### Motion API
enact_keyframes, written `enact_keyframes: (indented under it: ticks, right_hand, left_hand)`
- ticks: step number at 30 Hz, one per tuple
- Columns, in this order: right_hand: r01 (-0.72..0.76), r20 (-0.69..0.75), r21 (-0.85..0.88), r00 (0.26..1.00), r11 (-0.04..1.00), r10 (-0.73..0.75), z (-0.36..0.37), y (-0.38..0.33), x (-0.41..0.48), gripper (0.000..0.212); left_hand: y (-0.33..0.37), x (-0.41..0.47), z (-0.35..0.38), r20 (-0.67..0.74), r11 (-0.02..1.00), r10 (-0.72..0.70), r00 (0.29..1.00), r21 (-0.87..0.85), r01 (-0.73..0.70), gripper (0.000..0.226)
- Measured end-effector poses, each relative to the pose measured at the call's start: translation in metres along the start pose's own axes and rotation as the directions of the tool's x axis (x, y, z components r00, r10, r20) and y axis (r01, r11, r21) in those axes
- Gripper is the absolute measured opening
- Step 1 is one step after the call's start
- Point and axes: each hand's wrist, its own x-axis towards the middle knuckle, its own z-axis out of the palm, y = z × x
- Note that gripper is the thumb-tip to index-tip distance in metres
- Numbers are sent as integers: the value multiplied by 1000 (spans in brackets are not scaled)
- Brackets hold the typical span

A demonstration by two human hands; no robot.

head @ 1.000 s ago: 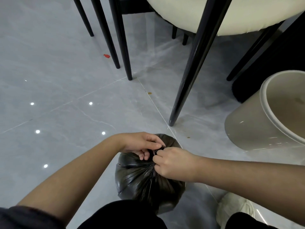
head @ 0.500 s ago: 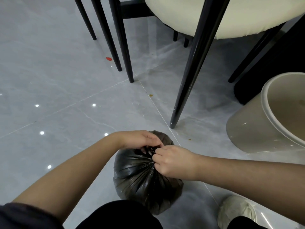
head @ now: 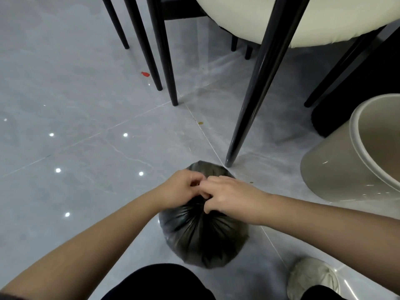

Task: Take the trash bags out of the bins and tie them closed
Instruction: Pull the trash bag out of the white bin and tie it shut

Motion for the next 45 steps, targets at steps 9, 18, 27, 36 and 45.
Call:
enact_keyframes:
  ticks: [9, 18, 27, 36, 45]
  right_hand:
    - [-329, 85, 627, 930, 706, 358, -2, 6, 7, 19]
    - [-318, 38, 915, 677, 246, 735, 34, -6, -2, 27]
    - [-284, 114, 955, 627, 90, 771, 37, -10, 4, 16]
    - [-284, -69, 945, 303, 160, 950, 46, -28, 24, 17]
    - [-285, -214, 911, 287, 296, 934, 54, -29, 30, 20]
  left_hand:
    - [-2, -15, 28, -364, 992, 121, 924, 87, -96, 15]
    - [9, -20, 32, -501, 982, -168, 849, -161, 99, 15]
    - [10, -18, 29, -450, 989, -112, 886, -133, 57, 14]
    - [15, 0, 18, -324, 748, -535, 780, -610, 260, 12]
    - [19, -1, 5, -273, 716, -588, 762, -613, 333, 6]
